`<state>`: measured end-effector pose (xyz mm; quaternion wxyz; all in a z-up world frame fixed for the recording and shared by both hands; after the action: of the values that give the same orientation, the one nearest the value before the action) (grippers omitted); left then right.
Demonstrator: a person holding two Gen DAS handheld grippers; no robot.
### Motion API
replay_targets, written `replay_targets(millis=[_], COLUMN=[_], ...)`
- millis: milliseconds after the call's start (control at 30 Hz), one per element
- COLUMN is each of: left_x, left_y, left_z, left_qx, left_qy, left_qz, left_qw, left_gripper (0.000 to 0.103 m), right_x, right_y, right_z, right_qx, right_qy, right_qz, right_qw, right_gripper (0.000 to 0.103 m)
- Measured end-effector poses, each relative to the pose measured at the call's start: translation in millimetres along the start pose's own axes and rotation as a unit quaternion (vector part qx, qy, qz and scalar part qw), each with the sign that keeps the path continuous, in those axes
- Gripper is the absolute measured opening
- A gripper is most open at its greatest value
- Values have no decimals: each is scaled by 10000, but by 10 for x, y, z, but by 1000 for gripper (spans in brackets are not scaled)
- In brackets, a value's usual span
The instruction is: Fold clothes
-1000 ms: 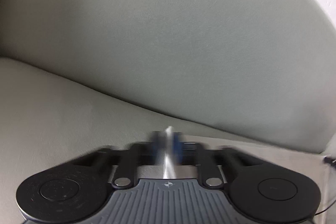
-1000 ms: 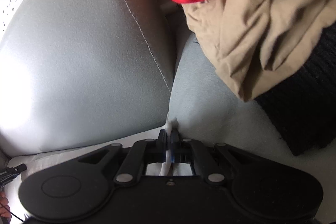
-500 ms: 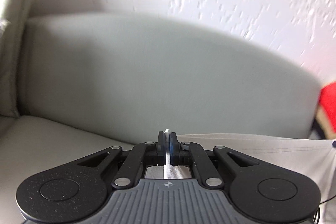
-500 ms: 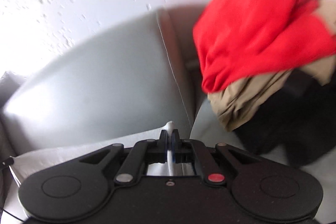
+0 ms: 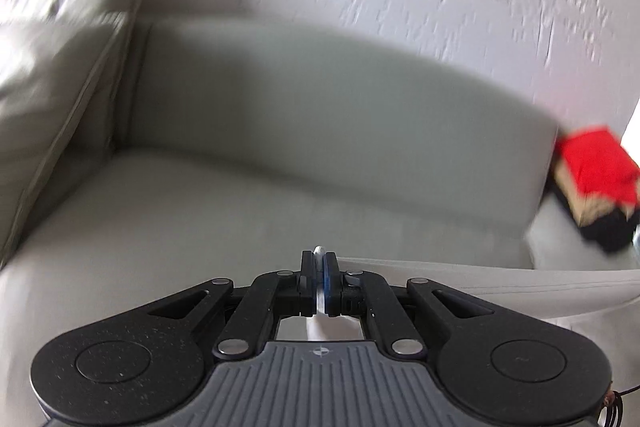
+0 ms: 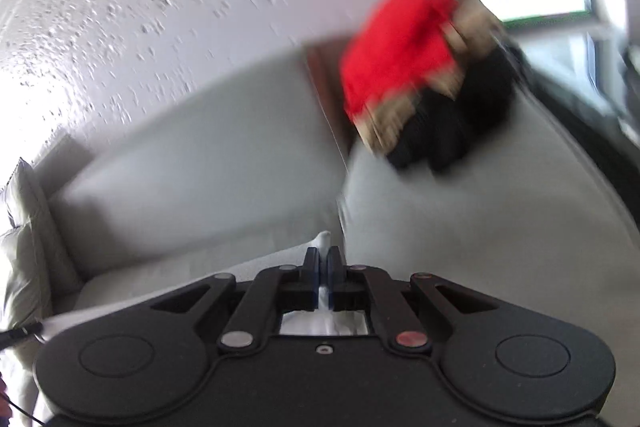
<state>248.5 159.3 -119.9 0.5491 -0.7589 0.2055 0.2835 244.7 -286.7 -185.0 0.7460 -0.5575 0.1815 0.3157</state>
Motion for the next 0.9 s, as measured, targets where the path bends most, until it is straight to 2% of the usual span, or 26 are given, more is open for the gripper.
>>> replay_targets(millis=[133, 233, 400, 467, 667, 733, 833, 900], left_x=[-210, -354, -669, -729, -410, -354, -335, -359], left_y=[596, 826, 1026, 1075, 1400, 1482, 1623, 1696], left_z=[116, 168, 140, 147, 123, 132, 155, 178], left_qx=[144, 133, 440, 471, 888, 917, 1236, 1397], left_qy=[-559, -781, -1003, -1017, -1444, -1564, -1641, -1658], left_qz=[515, 581, 284, 293, 830, 944, 1145, 1246], left_qw=[9970, 9952, 9936, 9933, 9820, 9789, 9720, 9682], left_gripper=[2, 2, 2, 2, 2, 3, 4, 11], right_x=[-416, -700, -995, -1050, -884, -795, -702, -711], right_y=[615, 1025, 1119, 1136, 1431, 1502, 1596, 1629], right_z=[-94, -140, -121, -139, -144, -149, -156, -168], right_qx=[355, 561, 471, 460, 147, 21, -171, -220], right_qy=[123, 213, 394, 467, 885, 1029, 1155, 1124], right_qz=[477, 764, 500, 447, 917, 1070, 1348, 1523], right_qw=[9982, 9953, 9969, 9968, 9917, 9889, 9840, 9817], right_gripper=[3, 3, 3, 3, 3, 3, 4, 5])
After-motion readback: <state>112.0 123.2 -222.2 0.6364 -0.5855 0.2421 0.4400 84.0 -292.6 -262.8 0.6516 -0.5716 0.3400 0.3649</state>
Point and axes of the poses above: each gripper's, at about its wrist camera, not at the fingertips, and x roughly the way its jaws point, z to its left, y to its underside, the point moved 9 cm from there along x, roughly the way its jaws point, and after that the axes turned 7 degrees about -x, right-handed, at the moved point
